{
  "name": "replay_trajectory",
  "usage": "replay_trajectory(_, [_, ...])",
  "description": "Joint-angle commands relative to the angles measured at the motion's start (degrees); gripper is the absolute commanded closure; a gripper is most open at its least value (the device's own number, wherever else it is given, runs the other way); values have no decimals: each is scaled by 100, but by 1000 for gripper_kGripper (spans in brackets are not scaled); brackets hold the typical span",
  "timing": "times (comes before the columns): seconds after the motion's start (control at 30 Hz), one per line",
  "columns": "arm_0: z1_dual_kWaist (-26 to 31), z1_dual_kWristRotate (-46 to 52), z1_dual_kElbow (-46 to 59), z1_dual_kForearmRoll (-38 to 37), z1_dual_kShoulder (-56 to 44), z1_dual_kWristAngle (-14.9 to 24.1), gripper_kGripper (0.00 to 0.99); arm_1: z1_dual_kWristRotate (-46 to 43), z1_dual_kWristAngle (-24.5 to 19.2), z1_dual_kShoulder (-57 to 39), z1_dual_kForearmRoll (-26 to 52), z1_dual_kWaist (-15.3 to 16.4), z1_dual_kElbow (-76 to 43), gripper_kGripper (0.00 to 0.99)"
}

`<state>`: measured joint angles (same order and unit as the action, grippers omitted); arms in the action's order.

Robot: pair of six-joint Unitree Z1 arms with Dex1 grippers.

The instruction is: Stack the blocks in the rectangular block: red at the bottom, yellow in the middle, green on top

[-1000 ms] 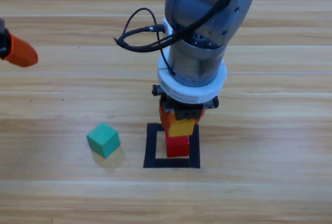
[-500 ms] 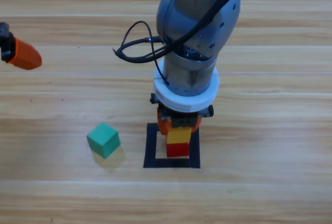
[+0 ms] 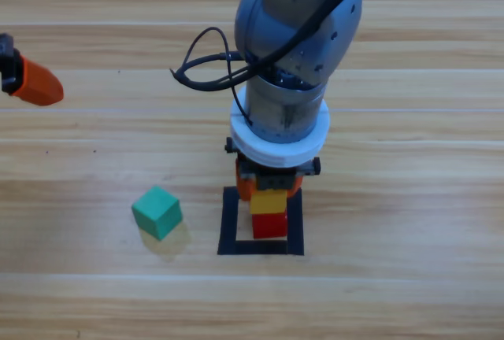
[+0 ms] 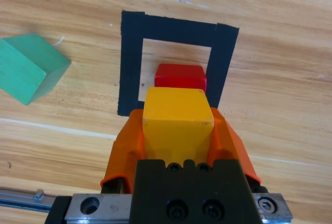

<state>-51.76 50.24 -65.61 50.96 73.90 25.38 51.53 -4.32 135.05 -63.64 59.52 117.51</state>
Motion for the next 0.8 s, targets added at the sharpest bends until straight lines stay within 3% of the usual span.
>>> replay_trajectory(0.03, [43,-23,145,-69,-33,-59,1,6,-113,417,-70,51,35,812])
replay_trajectory(0.8, [43,-23,233,-157,-15,-59,1,6,-157,426,-70,-54,-9,812])
